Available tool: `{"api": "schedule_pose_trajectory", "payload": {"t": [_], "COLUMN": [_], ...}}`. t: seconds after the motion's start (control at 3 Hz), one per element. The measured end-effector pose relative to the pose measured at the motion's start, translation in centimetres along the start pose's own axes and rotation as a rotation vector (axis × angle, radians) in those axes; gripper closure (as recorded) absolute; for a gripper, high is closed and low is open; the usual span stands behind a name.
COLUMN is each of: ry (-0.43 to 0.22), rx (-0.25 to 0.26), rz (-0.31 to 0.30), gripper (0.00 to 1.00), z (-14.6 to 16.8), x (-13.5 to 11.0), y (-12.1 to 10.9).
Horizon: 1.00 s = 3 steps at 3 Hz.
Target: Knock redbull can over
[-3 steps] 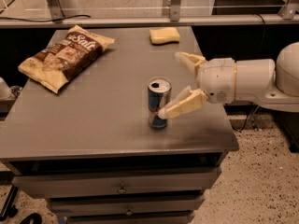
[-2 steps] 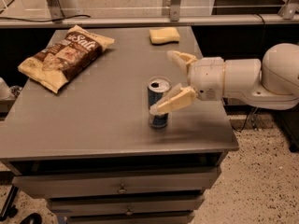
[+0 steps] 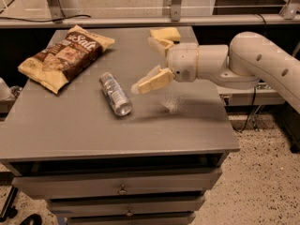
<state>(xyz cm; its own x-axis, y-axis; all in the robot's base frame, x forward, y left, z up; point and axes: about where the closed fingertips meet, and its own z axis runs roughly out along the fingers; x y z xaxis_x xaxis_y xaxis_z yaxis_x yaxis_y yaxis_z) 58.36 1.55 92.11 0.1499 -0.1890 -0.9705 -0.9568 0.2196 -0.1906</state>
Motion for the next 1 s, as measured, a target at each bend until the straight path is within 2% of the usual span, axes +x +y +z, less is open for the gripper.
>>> {"api": "schedule_pose_trajectory", "payload": {"t": [0.67,1.0], "ry": [0.022,0.062], "rx": [-0.006,0.003], "rz": [-0.009,-0.014], "gripper": [0.00,0.00], "z": [-1.0,-3.7], "x": [0.1,0.3], "y": [-0.6,-0.4]}}
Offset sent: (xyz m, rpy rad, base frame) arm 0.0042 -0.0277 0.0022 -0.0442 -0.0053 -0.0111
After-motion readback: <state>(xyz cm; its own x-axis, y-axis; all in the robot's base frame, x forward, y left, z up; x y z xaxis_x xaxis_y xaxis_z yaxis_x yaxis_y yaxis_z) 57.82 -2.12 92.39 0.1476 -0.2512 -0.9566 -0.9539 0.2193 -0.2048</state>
